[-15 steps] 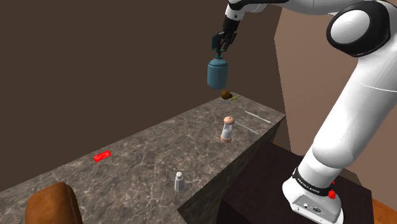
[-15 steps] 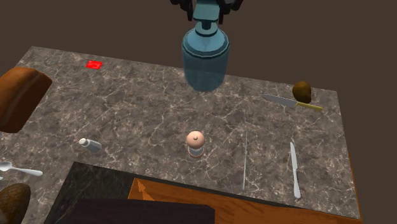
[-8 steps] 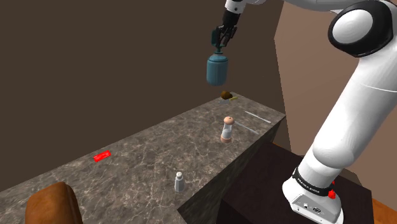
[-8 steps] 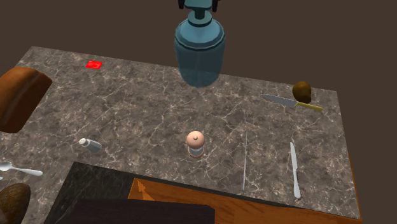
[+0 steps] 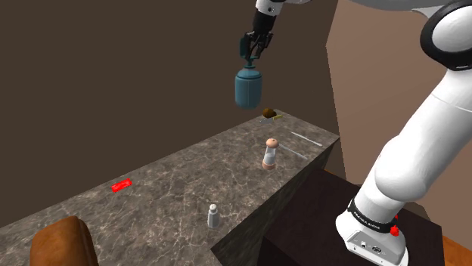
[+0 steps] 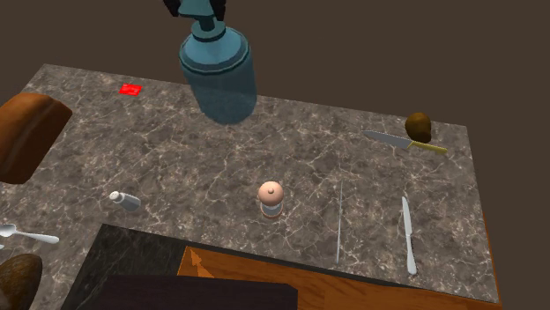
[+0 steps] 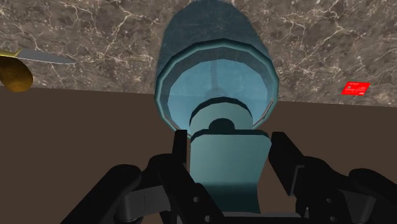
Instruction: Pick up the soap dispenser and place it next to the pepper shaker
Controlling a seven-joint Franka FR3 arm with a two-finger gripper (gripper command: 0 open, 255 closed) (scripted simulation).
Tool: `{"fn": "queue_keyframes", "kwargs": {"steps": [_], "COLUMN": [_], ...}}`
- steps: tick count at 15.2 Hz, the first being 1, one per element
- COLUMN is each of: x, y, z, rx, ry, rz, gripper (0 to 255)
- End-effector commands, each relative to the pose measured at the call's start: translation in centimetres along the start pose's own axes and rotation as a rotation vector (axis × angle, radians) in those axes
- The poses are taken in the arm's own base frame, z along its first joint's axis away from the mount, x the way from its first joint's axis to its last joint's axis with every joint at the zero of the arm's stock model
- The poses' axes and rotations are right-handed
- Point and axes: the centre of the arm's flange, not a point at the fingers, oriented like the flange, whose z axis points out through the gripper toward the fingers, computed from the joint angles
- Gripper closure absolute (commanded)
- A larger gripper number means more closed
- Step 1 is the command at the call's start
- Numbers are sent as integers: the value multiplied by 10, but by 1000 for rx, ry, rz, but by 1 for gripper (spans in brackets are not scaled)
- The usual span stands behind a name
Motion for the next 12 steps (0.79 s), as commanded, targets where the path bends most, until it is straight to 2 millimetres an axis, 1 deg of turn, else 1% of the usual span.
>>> {"fn": "queue_keyframes", "kwargs": {"steps": [1,12], "x": [-8,-45], "y": [-25,-164], "z": [-3,-16], "rx": [-1,-1], "ry": [2,2], "rz": [2,2], "gripper": [255,255]}}
